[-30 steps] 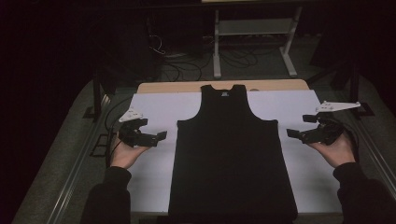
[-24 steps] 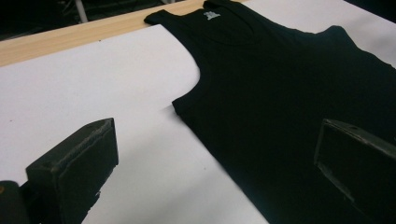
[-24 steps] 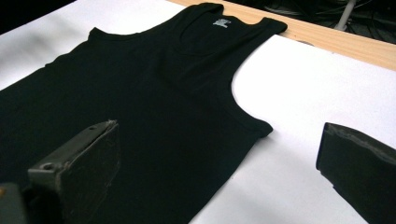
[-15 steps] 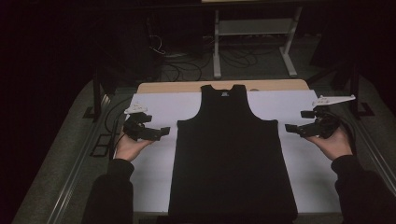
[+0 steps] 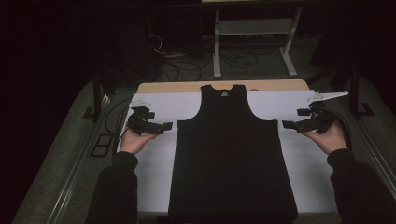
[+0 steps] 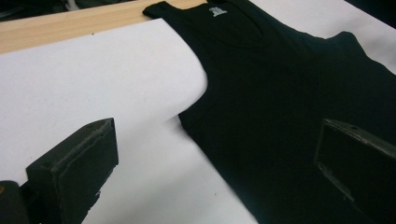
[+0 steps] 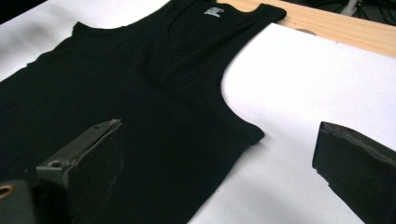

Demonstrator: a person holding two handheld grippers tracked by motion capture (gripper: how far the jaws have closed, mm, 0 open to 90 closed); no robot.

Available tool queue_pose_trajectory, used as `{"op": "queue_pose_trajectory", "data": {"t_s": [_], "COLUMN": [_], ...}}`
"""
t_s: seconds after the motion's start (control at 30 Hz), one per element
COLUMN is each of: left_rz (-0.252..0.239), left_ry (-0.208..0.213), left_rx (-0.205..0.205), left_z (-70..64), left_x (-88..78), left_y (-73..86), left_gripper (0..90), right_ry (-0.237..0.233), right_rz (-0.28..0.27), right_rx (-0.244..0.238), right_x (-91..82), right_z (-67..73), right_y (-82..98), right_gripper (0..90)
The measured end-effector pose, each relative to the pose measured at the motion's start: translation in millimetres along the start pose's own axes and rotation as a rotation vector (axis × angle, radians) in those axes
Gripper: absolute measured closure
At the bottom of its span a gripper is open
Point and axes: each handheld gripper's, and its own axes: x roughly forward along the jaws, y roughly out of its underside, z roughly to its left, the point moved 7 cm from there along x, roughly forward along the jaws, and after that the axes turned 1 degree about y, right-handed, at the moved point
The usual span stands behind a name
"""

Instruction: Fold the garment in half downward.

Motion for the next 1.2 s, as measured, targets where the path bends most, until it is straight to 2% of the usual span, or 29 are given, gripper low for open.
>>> {"op": "queue_pose_trajectory", "data": {"t_s": [0.3, 0.5, 0.67, 0.77, 1.0, 1.2], "left_rz": [0.021, 0.025, 0.009, -0.016, 0.011, 0.028], "left_ry": [0.004, 0.001, 0.005, 0.014, 0.014, 0.01], "left_rx": [-0.012, -0.04, -0.056, -0.072, -0.057, -0.061], "left_z": [7.5, 15.8, 20.6, 22.0, 20.9, 23.5], "left_x": [13.1, 21.1, 27.4, 29.8, 40.1, 50.5], "left_y": [0.9, 4.4, 5.1, 3.4, 2.8, 2.8], "left_gripper": [0.0, 0.0, 0.0, 0.0, 0.0, 0.0], "right_ry": [-0.005, -0.007, 0.001, 0.004, 0.011, 0.007], "right_rz": [0.012, 0.024, 0.041, 0.046, 0.066, 0.078], "right_rx": [0.021, 0.029, 0.029, 0.036, 0.06, 0.069], "right_x": [7.5, 13.9, 25.0, 29.7, 41.1, 47.6], "right_z": [-8.9, -13.7, -19.3, -21.4, -28.4, -30.8], "right_y": [2.8, 0.9, 0.4, 1.7, 7.3, 10.5], "right_gripper": [2.8, 3.4, 4.3, 4.3, 4.3, 4.5]}}
